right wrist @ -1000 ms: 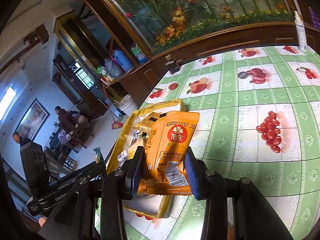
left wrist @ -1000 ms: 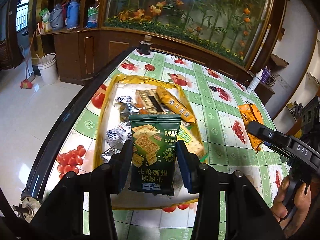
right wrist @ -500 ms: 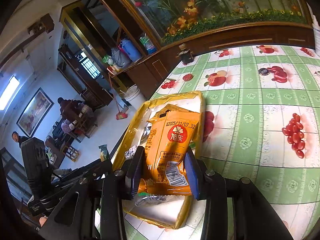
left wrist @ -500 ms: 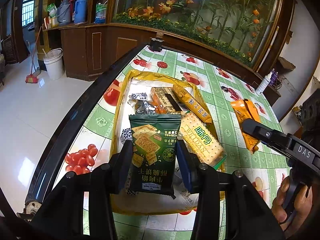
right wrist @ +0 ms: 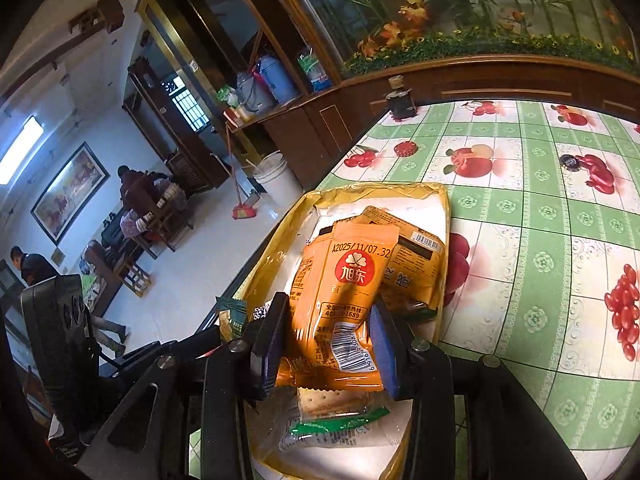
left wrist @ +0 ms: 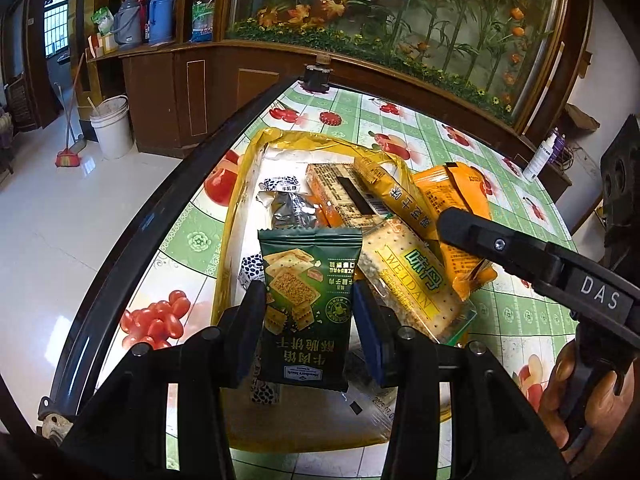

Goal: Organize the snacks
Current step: 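Lower both packets into the tray and open both tools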

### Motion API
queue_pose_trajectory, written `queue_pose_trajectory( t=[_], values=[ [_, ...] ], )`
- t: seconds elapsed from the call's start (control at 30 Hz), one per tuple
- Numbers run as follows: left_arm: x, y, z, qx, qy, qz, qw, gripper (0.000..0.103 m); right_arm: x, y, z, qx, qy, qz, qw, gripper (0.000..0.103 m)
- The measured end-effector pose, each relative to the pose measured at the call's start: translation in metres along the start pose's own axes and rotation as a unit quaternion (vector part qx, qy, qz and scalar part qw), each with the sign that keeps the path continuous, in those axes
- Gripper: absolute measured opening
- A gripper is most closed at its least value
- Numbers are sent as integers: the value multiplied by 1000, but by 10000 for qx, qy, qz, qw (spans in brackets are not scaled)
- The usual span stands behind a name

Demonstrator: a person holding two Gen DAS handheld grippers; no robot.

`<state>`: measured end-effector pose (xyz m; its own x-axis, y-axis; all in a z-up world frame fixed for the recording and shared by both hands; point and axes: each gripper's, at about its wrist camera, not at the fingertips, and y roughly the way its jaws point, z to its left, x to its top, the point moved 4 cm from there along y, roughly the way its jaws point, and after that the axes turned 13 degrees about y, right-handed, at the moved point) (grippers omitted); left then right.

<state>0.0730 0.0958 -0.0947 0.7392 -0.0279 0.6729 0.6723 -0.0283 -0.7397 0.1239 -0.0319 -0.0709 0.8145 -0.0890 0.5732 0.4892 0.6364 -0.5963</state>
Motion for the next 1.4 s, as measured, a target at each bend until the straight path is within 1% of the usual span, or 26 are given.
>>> queue_pose_trajectory(
  t=[0.2,0.27,0.33,0.4,0.47,0.5,0.63,0.7,0.77,0.83,0.9,0.93,0.97,1.03,1.1,1.17,1.33,1.4],
  values=[
    [-2,8,0,21,-6,83,10000,42,0,11,5,-134,-185,61,9997,41],
    [-3,9,0,3,-63,113,9999,43,0,15,5,-216,-246,85,9994,46],
    [-5,11,2,1,-147,137,9998,47,1,17,4,-207,-216,101,9995,47],
    [-5,11,4,26,-199,137,9997,55,0,17,2,-220,-191,124,9995,50],
    [-6,10,6,48,-240,147,9996,58,0,15,0,-229,-171,98,9995,58],
    [-7,10,6,54,-251,149,9996,58,0,13,0,-227,-168,83,9996,58],
    [-7,5,5,117,-268,116,9995,58,1,0,-1,-163,-91,-32,9998,58],
    [-6,2,2,205,-223,72,9995,58,0,-8,-1,-179,-96,-115,9997,62],
    [-4,-2,-1,242,-174,23,9996,58,-1,-16,-2,-199,-99,-199,9996,70],
    [-3,-7,-5,286,-135,-29,9995,59,-2,-24,-4,-234,-86,-255,9994,71],
    [-1,-11,-9,351,-74,-78,9993,62,-3,-30,-5,-300,-82,-313,9990,76],
    [-1,-14,-12,390,-27,-115,9992,62,-4,-34,-7,-368,-68,-363,9986,81],
    [0,-16,-13,423,8,-132,9990,62,-5,-38,-8,-418,-62,-406,9983,83],
    [0,-20,-17,525,108,-166,9984,64,-7,-47,-12,-471,-50,-483,9977,84],
    [-1,-24,-20,602,150,-193,9979,73,-9,-55,-16,-523,-7,-541,9972,85],
    [-2,-27,-22,689,171,-212,9973,74,-12,-64,-21,-591,3,-591,9965,86],
    [-6,-38,-27,869,212,-317,9955,74,-25,-86,-30,-680,-73,-691,9953,86],
    [-9,-42,-28,993,220,-361,9942,75,-32,-94,-34,-731,-116,-713,9947,86]
  ],
)
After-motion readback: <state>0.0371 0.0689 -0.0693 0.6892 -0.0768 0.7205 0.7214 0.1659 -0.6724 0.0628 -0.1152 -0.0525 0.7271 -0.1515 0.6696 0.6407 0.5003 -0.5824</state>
